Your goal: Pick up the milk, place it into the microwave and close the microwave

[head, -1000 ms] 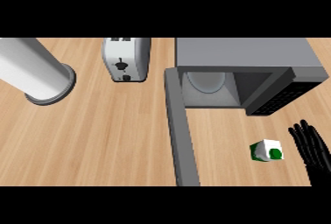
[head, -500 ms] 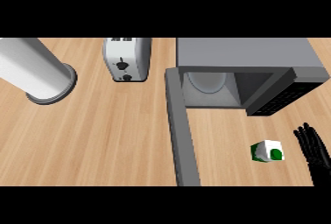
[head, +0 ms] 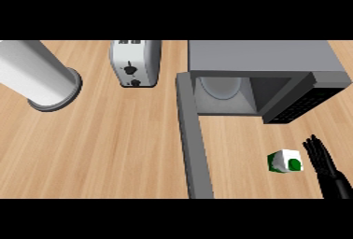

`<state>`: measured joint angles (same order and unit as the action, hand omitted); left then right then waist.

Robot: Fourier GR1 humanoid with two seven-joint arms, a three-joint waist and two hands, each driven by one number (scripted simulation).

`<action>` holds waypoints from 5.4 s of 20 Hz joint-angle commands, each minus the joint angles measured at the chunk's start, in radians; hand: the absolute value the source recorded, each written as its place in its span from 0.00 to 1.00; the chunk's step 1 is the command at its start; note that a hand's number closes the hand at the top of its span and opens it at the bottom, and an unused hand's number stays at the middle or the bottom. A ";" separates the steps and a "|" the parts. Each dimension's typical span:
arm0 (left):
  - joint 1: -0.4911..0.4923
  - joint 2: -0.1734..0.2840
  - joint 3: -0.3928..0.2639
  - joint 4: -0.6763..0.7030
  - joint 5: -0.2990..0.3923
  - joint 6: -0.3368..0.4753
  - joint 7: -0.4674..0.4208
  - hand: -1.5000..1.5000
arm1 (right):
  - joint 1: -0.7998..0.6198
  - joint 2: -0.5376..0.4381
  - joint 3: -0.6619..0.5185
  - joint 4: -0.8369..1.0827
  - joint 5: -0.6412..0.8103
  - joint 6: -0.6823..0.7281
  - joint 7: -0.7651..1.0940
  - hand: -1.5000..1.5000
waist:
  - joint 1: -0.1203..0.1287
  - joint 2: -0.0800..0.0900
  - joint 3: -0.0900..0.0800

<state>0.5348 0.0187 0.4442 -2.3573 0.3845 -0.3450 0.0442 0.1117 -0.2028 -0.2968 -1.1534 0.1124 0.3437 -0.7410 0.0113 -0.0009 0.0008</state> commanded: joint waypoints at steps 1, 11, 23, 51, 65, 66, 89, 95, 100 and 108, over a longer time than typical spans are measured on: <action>0.013 0.004 0.039 -0.081 0.111 -0.023 0.048 0.00 | -0.083 -0.049 -0.023 0.158 0.015 0.006 -0.082 0.00 | 0.001 0.000 0.000; 0.035 -0.018 -0.035 -0.099 0.064 0.030 0.021 0.00 | -0.222 -0.062 -0.007 0.498 0.116 -0.139 -0.297 0.00 | 0.006 0.002 0.001; 0.007 0.032 0.066 -0.025 0.142 -0.038 -0.014 0.00 | -0.362 -0.079 0.038 0.671 0.161 -0.169 -0.439 1.00 | 0.014 0.002 0.002; 0.051 0.000 0.096 -0.081 0.196 -0.037 0.070 0.00 | -0.522 0.149 0.137 0.291 0.062 -0.209 -0.050 1.00 | -0.012 -0.005 -0.001; 0.055 0.012 0.150 0.024 0.215 -0.134 -0.010 0.00 | -0.786 0.157 0.183 0.387 0.200 -0.497 0.159 1.00 | 0.022 0.005 0.000; 0.048 0.035 0.181 0.023 0.227 -0.121 -0.009 0.00 | -0.854 0.147 0.173 0.406 0.208 -0.514 0.231 1.00 | 0.028 0.006 0.000; -0.080 0.035 0.113 0.082 0.168 -0.127 0.021 0.00 | -1.179 0.036 0.094 0.911 0.342 -0.978 0.108 1.00 | 0.098 0.052 0.002; -0.101 0.062 0.113 0.145 0.170 -0.164 0.008 0.00 | -1.197 -0.012 0.119 0.979 0.395 -1.071 0.122 1.00 | 0.119 0.058 0.000; -0.122 0.074 0.129 0.132 0.162 -0.141 0.012 0.00 | -1.191 -0.059 0.116 1.044 0.415 -1.199 0.224 0.00 | 0.139 0.070 0.001; -0.162 0.081 0.119 0.156 0.093 -0.130 0.006 0.00 | -1.203 -0.060 0.138 1.049 0.436 -1.133 0.191 0.00 | 0.132 0.074 0.006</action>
<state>0.3969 0.0934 0.5624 -2.2193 0.5026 -0.4839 0.0542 -1.0779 -0.2678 -0.1611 -0.0956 0.5462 -0.8201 -0.5164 0.1428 0.0704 0.0052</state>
